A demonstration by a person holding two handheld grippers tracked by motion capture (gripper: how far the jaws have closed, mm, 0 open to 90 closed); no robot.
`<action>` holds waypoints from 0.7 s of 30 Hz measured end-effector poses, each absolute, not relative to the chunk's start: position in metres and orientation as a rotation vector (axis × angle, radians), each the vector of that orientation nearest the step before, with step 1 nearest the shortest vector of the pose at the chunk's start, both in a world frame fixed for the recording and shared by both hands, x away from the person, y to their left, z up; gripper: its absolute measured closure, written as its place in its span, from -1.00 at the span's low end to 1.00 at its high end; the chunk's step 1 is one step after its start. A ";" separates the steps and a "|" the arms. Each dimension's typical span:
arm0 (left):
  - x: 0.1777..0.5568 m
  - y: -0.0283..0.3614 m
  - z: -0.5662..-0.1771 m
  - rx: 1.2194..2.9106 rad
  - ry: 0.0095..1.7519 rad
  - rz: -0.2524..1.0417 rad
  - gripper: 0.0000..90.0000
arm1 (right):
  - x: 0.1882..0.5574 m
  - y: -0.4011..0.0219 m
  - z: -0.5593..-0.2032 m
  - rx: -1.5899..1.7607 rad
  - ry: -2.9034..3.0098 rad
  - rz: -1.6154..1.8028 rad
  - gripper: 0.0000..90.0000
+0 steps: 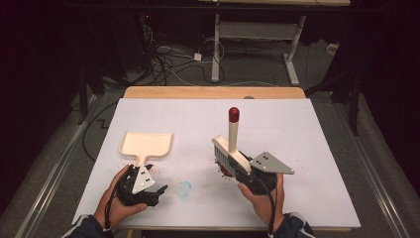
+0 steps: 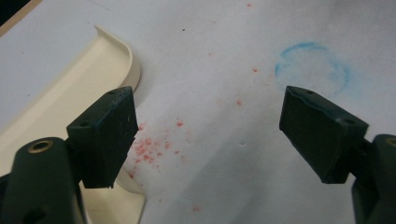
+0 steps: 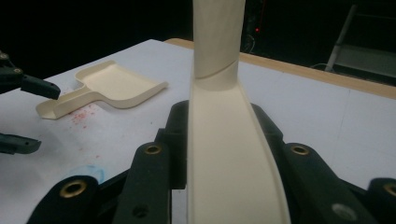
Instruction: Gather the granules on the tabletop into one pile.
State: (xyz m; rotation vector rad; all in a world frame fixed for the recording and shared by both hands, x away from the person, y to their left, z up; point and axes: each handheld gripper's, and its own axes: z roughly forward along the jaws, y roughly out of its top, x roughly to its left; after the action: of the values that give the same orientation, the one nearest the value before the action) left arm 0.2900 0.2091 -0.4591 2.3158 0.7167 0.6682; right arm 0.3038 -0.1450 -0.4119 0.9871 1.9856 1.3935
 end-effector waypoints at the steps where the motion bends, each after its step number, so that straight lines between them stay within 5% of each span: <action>1: 0.290 0.209 -0.459 2.314 0.718 0.669 -0.58 | 0.305 -0.150 -0.410 0.987 1.991 1.402 0.50; 15: 0.291 0.208 -0.460 2.320 0.721 0.675 -0.58 | 0.307 -0.219 -0.397 0.894 2.054 1.374 0.50; 21: 0.294 0.206 -0.461 2.329 0.722 0.673 -0.58 | 0.341 -0.222 -0.411 0.787 2.026 1.415 0.50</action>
State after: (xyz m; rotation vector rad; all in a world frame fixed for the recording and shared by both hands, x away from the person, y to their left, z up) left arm 0.2940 0.2058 -0.4606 2.3295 0.7221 0.6733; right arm 0.3411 -0.2222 -0.4112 0.7867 2.0265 1.4145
